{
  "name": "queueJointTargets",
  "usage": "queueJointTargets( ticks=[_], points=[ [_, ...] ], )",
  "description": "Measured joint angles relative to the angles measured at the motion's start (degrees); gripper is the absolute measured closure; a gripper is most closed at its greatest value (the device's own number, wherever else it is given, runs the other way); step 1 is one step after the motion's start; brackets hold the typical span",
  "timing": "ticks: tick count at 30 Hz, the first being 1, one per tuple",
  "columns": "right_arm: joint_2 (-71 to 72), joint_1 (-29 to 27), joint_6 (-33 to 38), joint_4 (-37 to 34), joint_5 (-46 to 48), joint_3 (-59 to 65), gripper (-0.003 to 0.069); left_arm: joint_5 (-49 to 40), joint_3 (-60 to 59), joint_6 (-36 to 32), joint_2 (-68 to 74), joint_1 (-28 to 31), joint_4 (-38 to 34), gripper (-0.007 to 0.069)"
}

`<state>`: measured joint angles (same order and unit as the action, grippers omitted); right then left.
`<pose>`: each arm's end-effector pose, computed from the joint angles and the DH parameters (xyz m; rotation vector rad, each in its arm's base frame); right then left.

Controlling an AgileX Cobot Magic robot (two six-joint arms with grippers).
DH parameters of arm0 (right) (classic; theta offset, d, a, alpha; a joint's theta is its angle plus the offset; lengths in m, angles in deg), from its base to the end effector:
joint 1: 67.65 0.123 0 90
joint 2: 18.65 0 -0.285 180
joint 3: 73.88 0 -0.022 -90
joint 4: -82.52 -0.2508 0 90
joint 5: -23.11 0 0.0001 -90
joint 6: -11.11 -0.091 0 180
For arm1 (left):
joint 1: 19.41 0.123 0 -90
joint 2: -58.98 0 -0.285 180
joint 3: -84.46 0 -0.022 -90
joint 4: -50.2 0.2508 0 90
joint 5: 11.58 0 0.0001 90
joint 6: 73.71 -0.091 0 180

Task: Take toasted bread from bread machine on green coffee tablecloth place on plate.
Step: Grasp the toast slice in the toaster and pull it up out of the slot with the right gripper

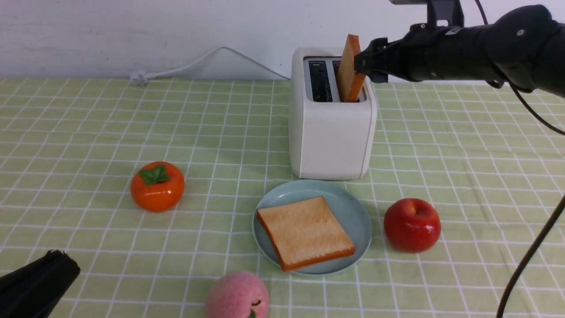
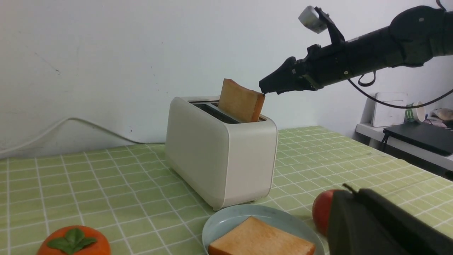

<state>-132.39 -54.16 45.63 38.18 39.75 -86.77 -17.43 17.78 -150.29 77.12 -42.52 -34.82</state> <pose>0.4307 0.1221 0.3235 -0.2177 1.9777 0.4490 0.0581 -0.0350 0.2636 0.2757 1.4861 -0.5188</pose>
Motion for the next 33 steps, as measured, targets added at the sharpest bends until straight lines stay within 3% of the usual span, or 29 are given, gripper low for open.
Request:
queueJointTargets(
  ticks=[7, 15, 22, 29, 33],
  points=[
    [-2.0, 1.8, 1.0, -1.8, -1.8, -0.5, 0.0095, 0.1, 0.0, 0.0, 0.0, 0.0, -0.8, 0.0638],
    [-5.5, 3.6, 7.7, -1.8, -12.2, -0.5, 0.0113, 0.2, 0.0, 0.0, 0.0, 0.0, -1.2, 0.0638],
    [-6.6, 3.6, 8.3, -2.0, -12.7, -0.5, 0.0258, 0.2, 0.0, 0.0, 0.0, 0.0, -1.2, 0.0638],
    [-6.7, 3.7, 8.3, -4.4, -12.7, -0.5, 0.0490, 0.1, 0.0, 0.0, 0.0, 0.0, -1.3, 0.0638],
    [-6.7, 3.7, 8.3, -4.5, -12.7, -0.5, 0.0534, -0.3, 0.0, 0.0, 0.0, 0.0, -1.3, 0.0638]
  ],
)
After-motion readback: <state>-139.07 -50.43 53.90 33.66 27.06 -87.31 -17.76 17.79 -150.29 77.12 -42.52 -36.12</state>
